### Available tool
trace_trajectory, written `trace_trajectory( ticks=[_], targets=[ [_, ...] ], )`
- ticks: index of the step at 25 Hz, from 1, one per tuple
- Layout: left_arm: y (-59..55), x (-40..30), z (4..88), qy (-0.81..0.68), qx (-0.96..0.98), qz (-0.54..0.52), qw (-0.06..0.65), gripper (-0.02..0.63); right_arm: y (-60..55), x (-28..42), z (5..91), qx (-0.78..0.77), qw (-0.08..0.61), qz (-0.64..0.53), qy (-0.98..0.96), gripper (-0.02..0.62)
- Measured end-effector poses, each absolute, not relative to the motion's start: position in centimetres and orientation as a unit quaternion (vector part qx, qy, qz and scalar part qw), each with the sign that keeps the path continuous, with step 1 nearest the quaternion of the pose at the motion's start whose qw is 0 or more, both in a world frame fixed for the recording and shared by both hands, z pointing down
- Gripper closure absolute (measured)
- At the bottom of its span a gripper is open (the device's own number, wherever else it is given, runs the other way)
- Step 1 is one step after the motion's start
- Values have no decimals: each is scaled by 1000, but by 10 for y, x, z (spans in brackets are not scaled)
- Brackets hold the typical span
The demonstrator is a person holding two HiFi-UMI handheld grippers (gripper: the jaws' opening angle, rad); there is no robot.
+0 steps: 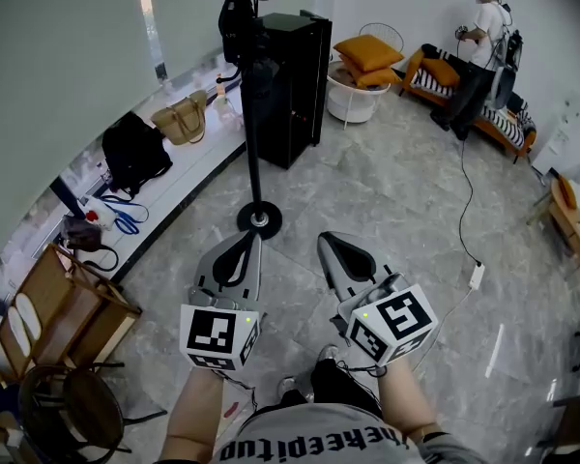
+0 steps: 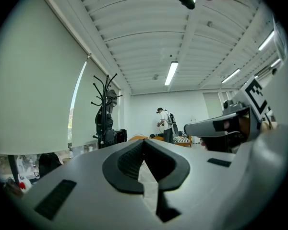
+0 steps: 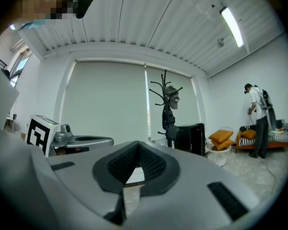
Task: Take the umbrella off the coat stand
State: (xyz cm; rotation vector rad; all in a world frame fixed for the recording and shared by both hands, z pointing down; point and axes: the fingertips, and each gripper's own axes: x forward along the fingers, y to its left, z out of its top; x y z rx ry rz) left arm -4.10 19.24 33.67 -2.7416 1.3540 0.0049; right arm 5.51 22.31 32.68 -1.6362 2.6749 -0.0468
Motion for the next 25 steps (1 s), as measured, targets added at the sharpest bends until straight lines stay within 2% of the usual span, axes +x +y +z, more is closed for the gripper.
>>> trace_trajectory(
  ticks=[25],
  targets=[
    [39, 23, 308, 518, -853, 14, 56, 591, 54, 117, 294, -443, 11, 26, 896, 584]
  ],
)
